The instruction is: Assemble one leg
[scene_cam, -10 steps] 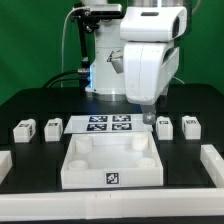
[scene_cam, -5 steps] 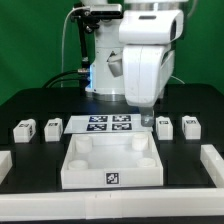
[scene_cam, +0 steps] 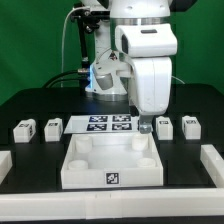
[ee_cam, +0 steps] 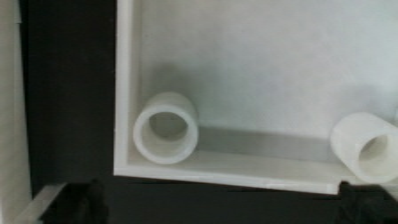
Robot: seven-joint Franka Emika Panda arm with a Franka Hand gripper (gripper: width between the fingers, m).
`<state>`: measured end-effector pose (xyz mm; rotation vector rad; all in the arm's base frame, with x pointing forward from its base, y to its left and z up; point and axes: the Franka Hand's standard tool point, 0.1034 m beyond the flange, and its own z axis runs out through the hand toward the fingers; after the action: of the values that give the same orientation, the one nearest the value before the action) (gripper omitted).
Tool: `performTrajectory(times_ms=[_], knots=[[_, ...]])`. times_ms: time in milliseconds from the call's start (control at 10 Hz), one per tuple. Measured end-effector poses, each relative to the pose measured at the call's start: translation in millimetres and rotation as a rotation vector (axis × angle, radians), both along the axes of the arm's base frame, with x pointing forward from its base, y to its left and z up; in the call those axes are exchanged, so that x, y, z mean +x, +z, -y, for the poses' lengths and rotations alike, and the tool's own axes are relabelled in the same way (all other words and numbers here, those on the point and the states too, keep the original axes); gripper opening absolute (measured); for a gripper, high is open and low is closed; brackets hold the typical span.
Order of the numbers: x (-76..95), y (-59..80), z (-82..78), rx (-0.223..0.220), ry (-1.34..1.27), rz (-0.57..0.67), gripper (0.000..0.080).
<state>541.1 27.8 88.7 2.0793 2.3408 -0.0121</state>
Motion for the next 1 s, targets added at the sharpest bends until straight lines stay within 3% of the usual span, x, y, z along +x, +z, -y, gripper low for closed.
performTrajectory(times_ms=[200,300,600,800,1000], knots=[[-1.4,-0.9,1.2,0.000,-0.003,-0.003,0.0650],[-10.5,-5.8,8.1,-0.001,0.005,-0.006,0.0650],[-75.1,-36.3,41.4,0.009,0.001,-0.040,0.0650],[-96.3,-62.5,48.0,0.021,-0.023,-0.069,0.0650],[-100.3,-78.2,49.6,0.028,-0.032,-0.095,0.0650]])
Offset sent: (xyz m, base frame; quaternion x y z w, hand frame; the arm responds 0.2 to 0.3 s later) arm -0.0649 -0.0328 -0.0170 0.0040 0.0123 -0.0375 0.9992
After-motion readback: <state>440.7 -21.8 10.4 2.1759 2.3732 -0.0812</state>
